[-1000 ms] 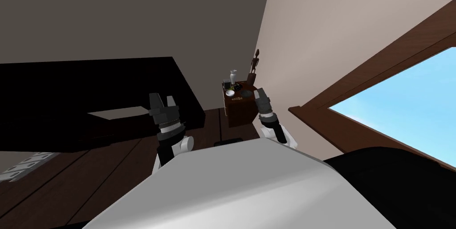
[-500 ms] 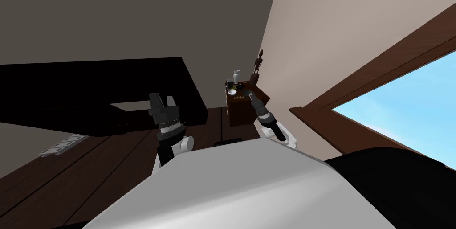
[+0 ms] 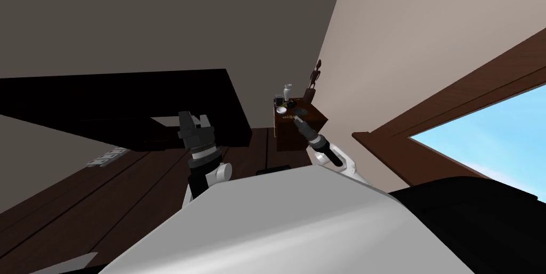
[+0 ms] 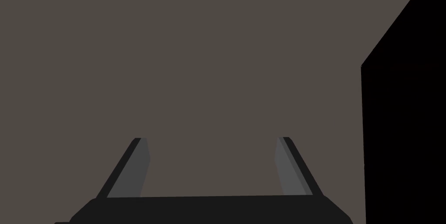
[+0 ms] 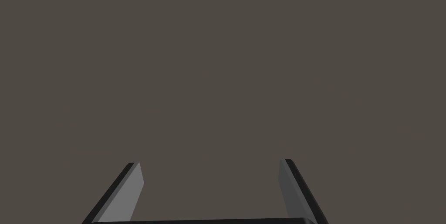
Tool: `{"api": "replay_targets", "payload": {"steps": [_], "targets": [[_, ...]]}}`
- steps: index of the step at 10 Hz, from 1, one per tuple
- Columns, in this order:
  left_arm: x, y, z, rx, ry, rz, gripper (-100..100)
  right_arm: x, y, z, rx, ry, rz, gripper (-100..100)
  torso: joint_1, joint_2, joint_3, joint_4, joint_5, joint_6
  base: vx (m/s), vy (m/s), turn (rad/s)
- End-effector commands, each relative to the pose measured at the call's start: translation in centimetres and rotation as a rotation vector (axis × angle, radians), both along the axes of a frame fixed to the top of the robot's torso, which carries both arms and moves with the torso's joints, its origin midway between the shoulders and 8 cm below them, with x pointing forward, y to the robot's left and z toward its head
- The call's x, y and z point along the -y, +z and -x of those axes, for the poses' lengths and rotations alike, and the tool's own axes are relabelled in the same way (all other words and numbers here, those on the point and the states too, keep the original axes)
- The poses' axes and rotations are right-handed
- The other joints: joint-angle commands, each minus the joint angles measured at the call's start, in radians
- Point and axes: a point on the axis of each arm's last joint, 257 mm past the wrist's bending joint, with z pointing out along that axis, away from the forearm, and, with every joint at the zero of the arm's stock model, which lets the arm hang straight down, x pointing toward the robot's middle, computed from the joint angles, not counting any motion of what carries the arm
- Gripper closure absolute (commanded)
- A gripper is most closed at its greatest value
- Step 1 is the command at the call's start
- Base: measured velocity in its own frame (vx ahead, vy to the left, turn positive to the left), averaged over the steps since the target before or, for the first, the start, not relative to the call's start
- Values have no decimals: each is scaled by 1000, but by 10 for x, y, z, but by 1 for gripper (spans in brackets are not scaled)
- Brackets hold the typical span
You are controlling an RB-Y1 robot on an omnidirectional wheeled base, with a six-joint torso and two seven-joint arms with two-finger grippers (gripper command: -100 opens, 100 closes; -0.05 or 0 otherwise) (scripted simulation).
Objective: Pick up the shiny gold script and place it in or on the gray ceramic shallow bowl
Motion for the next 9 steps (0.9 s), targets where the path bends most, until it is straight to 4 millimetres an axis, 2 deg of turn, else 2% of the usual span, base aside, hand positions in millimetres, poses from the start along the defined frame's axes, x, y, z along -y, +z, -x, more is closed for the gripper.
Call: {"api": "replay_targets", "payload": {"steps": [1,2,3,4,5,6,7,8,9], "targets": [[0,0,0,0,0,0,0,-4,-9,0,-7,18,41,-100,0,0,0,0,0,0,-8,-28,120],[0,0,0,0,0,0,0,-8,-26,-1,-21,42,102,-100,0,0,0,0,0,1,-12,-29,187],[0,0,0,0,0,0,0,-7,-27,0,-22,47,115,-100,0,0,0,0,0,0,-8,-28,105],[0,0,0,0,0,0,0,-9,-44,-1,-37,70,174,-100,0,0,0,0,0,1,-3,-26,219],[0,0,0,0,0,0,0,-9,-46,0,-39,75,192,-100,0,-1,0,0,0,0,-1,-30,119],[0,0,0,0,0,0,0,-9,-64,-1,-56,97,253,-100,0,-1,0,0,0,1,-5,-39,200],[0,0,0,0,0,0,0,-7,-66,-1,-58,103,274,-100,-1,-1,0,0,0,0,-6,-37,129],[0,0,0,0,0,0,0,-6,-82,-1,-73,124,330,-100,0,-1,0,0,0,1,-7,-32,203],[0,0,0,0,0,0,0,-3,-85,-1,-78,129,357,-100,0,-1,0,0,0,0,-4,-30,141]]}}
